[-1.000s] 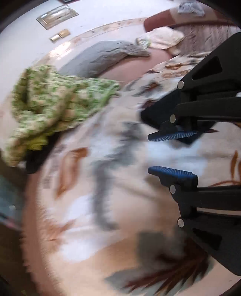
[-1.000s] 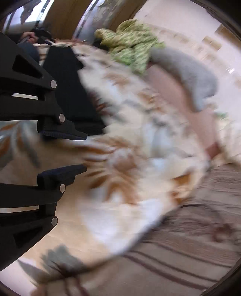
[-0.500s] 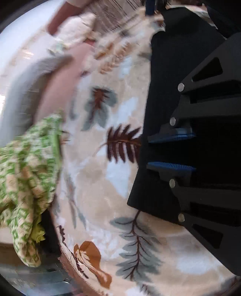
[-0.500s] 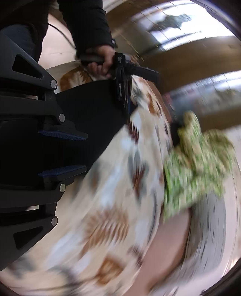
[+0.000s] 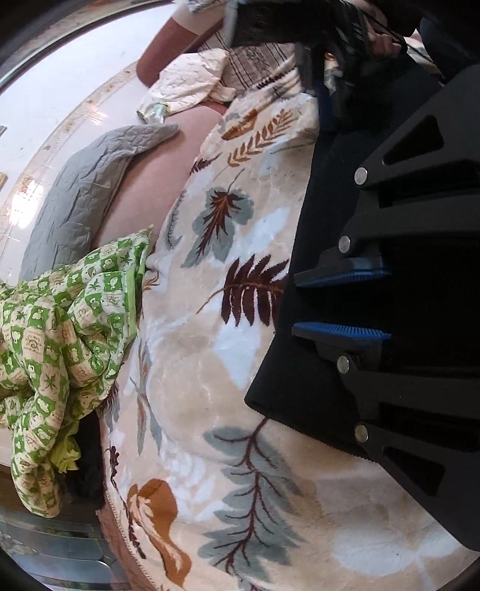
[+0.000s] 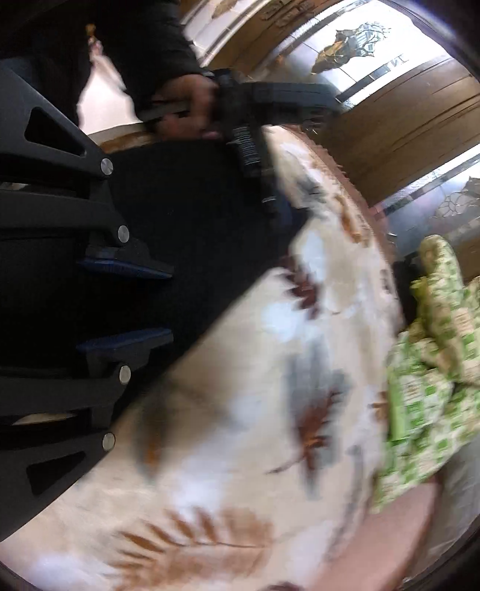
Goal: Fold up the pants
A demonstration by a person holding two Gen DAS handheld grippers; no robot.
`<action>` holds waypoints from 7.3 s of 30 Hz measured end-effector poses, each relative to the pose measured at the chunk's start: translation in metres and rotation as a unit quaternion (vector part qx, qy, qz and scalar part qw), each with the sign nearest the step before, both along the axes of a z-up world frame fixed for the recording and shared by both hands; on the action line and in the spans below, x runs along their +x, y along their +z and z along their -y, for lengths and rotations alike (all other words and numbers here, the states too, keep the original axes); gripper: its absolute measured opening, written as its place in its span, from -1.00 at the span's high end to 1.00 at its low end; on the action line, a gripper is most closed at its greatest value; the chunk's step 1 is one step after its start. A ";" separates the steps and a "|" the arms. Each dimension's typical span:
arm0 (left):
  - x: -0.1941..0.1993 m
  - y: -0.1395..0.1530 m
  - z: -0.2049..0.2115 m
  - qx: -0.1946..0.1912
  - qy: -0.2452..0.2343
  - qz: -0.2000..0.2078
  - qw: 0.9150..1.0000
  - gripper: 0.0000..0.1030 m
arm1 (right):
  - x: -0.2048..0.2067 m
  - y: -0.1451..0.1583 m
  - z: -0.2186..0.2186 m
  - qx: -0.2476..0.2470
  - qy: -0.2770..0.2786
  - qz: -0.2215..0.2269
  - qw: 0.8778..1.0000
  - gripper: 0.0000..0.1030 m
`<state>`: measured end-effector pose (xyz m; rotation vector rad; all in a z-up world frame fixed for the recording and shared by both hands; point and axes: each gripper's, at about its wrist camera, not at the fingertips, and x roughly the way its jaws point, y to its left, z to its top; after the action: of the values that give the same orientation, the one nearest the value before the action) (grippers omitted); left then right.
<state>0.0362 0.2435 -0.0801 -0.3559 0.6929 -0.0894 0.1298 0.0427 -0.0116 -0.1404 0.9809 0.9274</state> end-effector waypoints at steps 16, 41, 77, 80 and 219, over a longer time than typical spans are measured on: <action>-0.001 0.000 -0.001 -0.007 -0.002 0.005 1.000 0.65 | -0.071 0.028 0.107 -0.116 -0.179 0.129 0.968 0.06; -0.003 0.003 0.005 -0.014 -0.036 0.022 0.999 0.19 | -0.190 0.007 0.307 0.014 -0.376 0.060 0.925 -0.38; -0.004 0.004 0.006 -0.021 -0.042 0.027 0.999 0.07 | -0.211 -0.074 0.377 0.283 -0.538 -0.111 0.786 0.73; -0.005 0.004 0.006 -0.020 -0.044 0.028 0.998 0.03 | -0.210 -0.071 0.375 0.278 -0.543 -0.107 0.785 0.72; -0.125 0.005 -0.021 -0.335 0.016 0.014 0.942 -0.07 | -0.113 -0.029 0.136 -0.019 -0.243 0.131 0.961 0.50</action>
<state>-0.0891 0.2648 -0.0754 -1.0172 0.6129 -0.3027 0.0172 -0.0929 -0.0407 -0.0466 0.7380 0.4247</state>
